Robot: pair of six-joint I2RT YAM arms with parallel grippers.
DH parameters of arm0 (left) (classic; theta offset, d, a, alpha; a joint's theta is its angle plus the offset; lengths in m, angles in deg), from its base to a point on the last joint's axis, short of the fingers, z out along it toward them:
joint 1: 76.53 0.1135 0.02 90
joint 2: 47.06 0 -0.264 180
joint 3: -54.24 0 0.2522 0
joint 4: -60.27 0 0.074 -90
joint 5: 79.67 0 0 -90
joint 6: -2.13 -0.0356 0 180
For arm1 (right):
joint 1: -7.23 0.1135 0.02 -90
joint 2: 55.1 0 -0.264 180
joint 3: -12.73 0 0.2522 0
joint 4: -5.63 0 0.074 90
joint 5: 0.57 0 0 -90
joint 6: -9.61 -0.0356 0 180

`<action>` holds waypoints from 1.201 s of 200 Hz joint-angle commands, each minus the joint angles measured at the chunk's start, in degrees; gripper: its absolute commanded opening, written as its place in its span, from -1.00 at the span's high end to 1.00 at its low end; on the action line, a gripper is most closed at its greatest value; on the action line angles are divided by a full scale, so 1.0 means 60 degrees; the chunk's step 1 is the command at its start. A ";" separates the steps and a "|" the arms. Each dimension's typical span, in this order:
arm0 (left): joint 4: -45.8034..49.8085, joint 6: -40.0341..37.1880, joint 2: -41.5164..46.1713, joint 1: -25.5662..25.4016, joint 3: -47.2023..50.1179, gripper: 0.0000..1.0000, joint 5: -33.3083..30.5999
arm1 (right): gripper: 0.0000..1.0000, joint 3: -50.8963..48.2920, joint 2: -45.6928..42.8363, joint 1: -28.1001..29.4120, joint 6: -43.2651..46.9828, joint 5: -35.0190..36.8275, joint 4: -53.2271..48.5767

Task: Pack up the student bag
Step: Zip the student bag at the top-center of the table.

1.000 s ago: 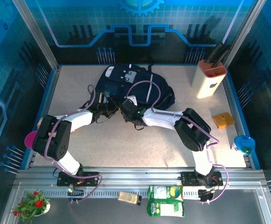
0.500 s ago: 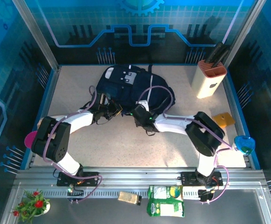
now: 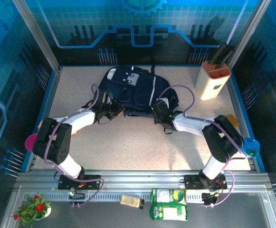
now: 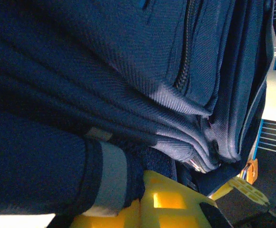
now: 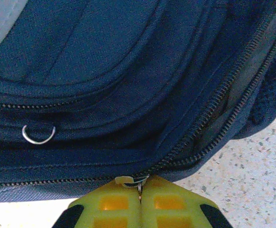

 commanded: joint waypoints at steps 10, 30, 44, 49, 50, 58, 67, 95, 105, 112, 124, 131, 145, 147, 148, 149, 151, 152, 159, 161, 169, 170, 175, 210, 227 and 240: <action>0.0035 -0.0922 -0.0432 0.0658 -0.0878 0.94 -0.0101 | 1.00 0.0633 0.0219 -0.0128 0.0944 -0.2179 -0.0144; 0.0011 -0.1168 -0.0531 0.1102 -0.1050 0.75 -0.0084 | 1.00 0.1099 0.0598 0.0017 0.0952 -0.3426 -0.0152; -0.0008 -0.1204 -0.0473 0.1404 -0.1053 0.58 -0.0113 | 1.00 0.1467 0.0908 0.0225 0.0945 -0.4113 -0.0151; 0.0043 -0.1188 -0.0421 0.1490 -0.1023 0.48 -0.0218 | 1.00 0.1638 0.1044 0.0318 0.0934 -0.4302 -0.0155; 0.0046 -0.1190 -0.0410 0.1507 -0.1015 0.47 -0.0241 | 1.00 0.1666 0.1080 0.0339 0.0934 -0.4322 -0.0157; 0.0114 -0.1194 -0.0297 0.1627 -0.0933 0.41 -0.0411 | 1.00 0.1936 0.1307 0.0514 0.0901 -0.4516 -0.0202; 0.0258 -0.1154 -0.0143 0.1772 -0.0802 0.32 -0.0595 | 1.00 0.2232 0.1581 0.0700 0.0821 -0.4708 -0.0203; 0.0423 0.0030 0.0635 0.2107 0.0085 -0.04 -0.0780 | 1.00 0.3054 0.2434 0.1256 0.0401 -0.5195 -0.0061; 0.0283 0.0438 0.1035 0.2089 0.0455 -0.14 -0.0724 | 1.00 0.3229 0.2673 0.1413 0.0193 -0.5296 0.0104; 0.0120 0.0760 0.1303 0.2053 0.0756 -0.18 -0.0695 | 1.00 0.3336 0.2790 0.1477 0.0070 -0.5391 0.0226; -0.0289 0.1338 0.1668 0.1969 0.1285 -0.22 -0.0567 | 1.00 0.3516 0.2997 0.1545 -0.0138 -0.5560 0.0344; -0.0522 0.1639 0.1823 0.1878 0.1567 -0.24 -0.0518 | 1.00 0.3599 0.3082 0.1588 -0.0206 -0.5647 0.0406; -0.0840 0.2152 0.1957 0.1648 0.1937 -0.26 -0.0438 | 1.00 0.3746 0.3230 0.1655 -0.0238 -0.5834 0.0456; -0.0895 0.2218 0.1959 0.1613 0.1985 -0.26 -0.0432 | 1.00 0.3766 0.3245 0.1665 -0.0238 -0.5847 0.0456; -0.0921 0.2263 0.1959 0.1590 0.2005 -0.26 -0.0429 | 1.00 0.3777 0.3250 0.1672 -0.0238 -0.5857 0.0449; -0.0963 0.2300 0.1959 0.1571 0.2037 -0.26 -0.0413 | 1.00 0.3782 0.3259 0.1668 -0.0238 -0.5861 0.0438; -0.1032 0.2353 0.1952 0.1528 0.2080 -0.26 -0.0411 | 1.00 0.3801 0.3274 0.1679 -0.0235 -0.5872 0.0441; -0.1055 0.2382 0.1956 0.1504 0.2096 -0.26 -0.0404 | 1.00 0.3809 0.3279 0.1679 -0.0229 -0.5876 0.0434; -0.1331 0.2658 0.1898 0.1357 0.2278 -0.27 -0.0396 | 1.00 0.3857 0.3312 0.1721 -0.0210 -0.5893 0.0402; -0.1409 0.2736 0.1886 0.1313 0.2323 -0.27 -0.0396 | 1.00 0.3864 0.3313 0.1729 -0.0202 -0.5902 0.0403; -0.1769 0.3043 0.1772 0.1119 0.2505 -0.27 -0.0413 | 1.00 0.3865 0.3317 0.1728 -0.0187 -0.5903 0.0374; -0.1827 0.3085 0.1748 0.1101 0.2522 -0.27 -0.0419 | 1.00 0.3863 0.3315 0.1725 -0.0191 -0.5906 0.0379; -0.2047 0.3278 0.1645 0.0991 0.2636 -0.27 -0.0439 | 1.00 0.3847 0.3299 0.1729 -0.0200 -0.5912 0.0397; -0.3127 0.4212 0.0821 0.0394 0.2991 -0.24 -0.0975 | 1.00 0.3660 0.3131 0.1730 -0.0208 -0.5837 0.0385; -0.3474 0.4391 0.0416 0.0282 0.2952 -0.17 -0.1041 | 1.00 0.3567 0.3037 0.1736 -0.0199 -0.5785 0.0356; -0.3668 0.4438 0.0127 0.0249 0.2861 -0.11 -0.1042 | 1.00 0.3463 0.2971 0.1732 -0.0113 -0.5743 0.0456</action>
